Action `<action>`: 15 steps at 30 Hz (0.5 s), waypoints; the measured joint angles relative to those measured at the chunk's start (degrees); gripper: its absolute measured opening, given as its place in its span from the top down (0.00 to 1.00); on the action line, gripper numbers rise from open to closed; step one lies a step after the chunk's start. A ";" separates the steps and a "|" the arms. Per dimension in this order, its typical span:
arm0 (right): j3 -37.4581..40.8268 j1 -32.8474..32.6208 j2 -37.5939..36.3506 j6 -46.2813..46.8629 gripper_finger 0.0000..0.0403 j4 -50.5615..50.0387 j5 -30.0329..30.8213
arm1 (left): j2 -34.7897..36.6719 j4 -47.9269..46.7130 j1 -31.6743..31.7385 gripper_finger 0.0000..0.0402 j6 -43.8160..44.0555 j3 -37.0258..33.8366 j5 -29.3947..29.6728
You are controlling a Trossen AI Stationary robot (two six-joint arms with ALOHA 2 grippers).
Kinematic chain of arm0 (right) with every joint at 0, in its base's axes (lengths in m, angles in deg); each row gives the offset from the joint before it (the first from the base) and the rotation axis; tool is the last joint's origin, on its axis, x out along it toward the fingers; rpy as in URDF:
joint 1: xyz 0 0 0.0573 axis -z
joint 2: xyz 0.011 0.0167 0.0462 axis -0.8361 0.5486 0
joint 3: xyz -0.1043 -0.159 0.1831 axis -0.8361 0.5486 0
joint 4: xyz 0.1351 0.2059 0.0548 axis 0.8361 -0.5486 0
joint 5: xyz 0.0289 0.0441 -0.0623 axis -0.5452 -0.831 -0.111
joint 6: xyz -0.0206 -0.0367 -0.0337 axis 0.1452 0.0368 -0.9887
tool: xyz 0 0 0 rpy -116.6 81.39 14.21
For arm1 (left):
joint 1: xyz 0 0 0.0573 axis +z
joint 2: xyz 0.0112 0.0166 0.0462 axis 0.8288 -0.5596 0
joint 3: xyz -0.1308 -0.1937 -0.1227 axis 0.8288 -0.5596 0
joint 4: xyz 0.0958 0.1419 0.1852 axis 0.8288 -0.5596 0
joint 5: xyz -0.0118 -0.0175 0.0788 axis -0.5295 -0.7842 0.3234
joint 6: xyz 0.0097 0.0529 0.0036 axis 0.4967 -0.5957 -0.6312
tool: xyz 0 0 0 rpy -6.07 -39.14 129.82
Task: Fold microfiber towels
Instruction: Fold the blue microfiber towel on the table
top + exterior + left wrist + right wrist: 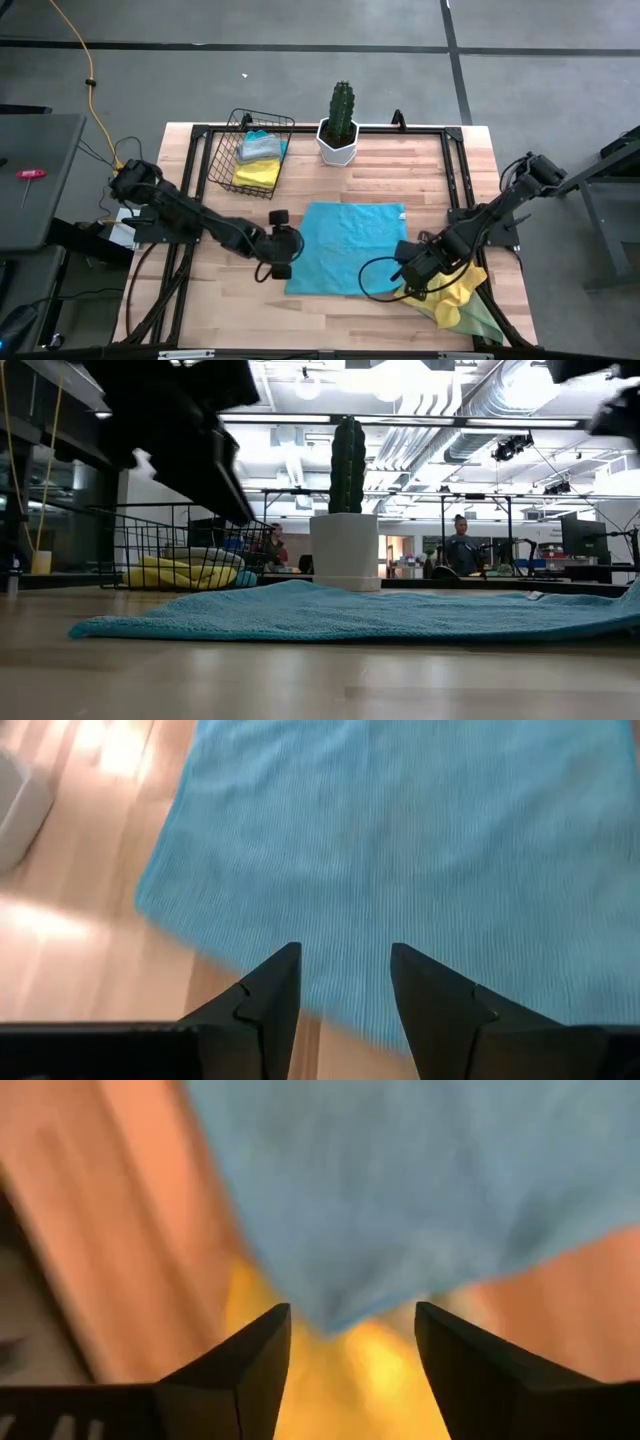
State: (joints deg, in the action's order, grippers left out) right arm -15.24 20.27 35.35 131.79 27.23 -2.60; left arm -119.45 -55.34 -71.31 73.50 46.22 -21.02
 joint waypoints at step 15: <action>16.02 8.39 -0.55 -3.94 0.48 5.04 21.62 | 0.12 25.76 10.79 0.63 -5.56 -7.40 -11.57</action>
State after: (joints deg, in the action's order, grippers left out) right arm 0.78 28.66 34.80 127.86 32.27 19.02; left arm -119.33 -29.59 -60.52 67.94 38.83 -32.59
